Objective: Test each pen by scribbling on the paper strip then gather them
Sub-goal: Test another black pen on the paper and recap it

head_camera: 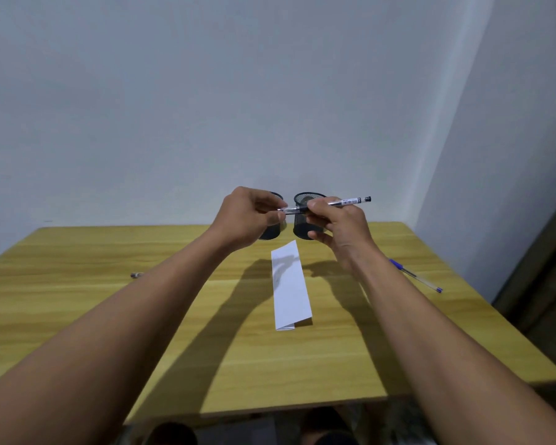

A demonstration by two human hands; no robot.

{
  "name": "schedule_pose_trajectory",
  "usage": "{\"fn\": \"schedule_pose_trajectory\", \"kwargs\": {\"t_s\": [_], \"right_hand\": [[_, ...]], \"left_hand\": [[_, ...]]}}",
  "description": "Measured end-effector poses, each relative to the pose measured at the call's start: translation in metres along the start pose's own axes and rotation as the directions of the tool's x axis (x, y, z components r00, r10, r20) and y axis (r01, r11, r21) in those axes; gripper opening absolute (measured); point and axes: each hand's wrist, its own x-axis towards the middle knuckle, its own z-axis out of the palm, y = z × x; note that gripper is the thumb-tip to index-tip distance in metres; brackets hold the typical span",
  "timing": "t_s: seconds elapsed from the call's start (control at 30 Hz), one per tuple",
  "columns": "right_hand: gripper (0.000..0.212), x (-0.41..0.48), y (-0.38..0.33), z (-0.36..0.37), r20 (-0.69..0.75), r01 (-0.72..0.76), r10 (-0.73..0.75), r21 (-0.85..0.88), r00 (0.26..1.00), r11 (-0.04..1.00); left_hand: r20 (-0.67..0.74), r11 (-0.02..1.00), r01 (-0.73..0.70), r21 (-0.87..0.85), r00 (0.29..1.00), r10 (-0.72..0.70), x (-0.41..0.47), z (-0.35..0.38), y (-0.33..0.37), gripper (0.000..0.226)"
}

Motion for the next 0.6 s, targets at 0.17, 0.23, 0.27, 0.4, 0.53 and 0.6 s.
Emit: {"fn": "schedule_pose_trajectory", "kwargs": {"t_s": [0.17, 0.23, 0.27, 0.4, 0.53, 0.6], "right_hand": [[0.012, 0.0, -0.001, 0.002, 0.03, -0.035, 0.033, 0.056, 0.999, 0.998], [0.012, 0.0, 0.001, 0.005, 0.038, -0.049, 0.045, 0.097, 0.998, 0.994], [0.01, 0.0, 0.002, 0.006, 0.039, -0.054, 0.05, 0.109, 0.998, 0.993], [0.005, 0.0, 0.004, 0.007, 0.039, -0.074, 0.069, 0.147, 0.997, 0.986], [0.004, -0.001, 0.01, 0.008, 0.027, -0.088, 0.085, 0.168, 0.996, 0.982], [0.004, -0.004, 0.017, 0.009, 0.012, -0.1, 0.099, 0.204, 0.995, 0.974]], "left_hand": [[0.038, 0.937, 0.114, -0.33, 0.993, -0.108, -0.006, 0.003, 0.002, 0.01], [0.031, 0.899, 0.137, -0.417, 0.99, -0.136, -0.008, 0.006, 0.002, 0.012], [0.026, 0.881, 0.142, -0.452, 0.989, -0.146, -0.009, 0.008, 0.003, 0.014], [0.013, 0.845, 0.15, -0.514, 0.986, -0.167, -0.011, 0.011, 0.005, 0.012], [0.007, 0.826, 0.154, -0.542, 0.984, -0.179, -0.012, 0.015, 0.001, 0.01], [0.004, 0.817, 0.158, -0.555, 0.982, -0.188, -0.015, 0.02, -0.002, 0.01]]}}
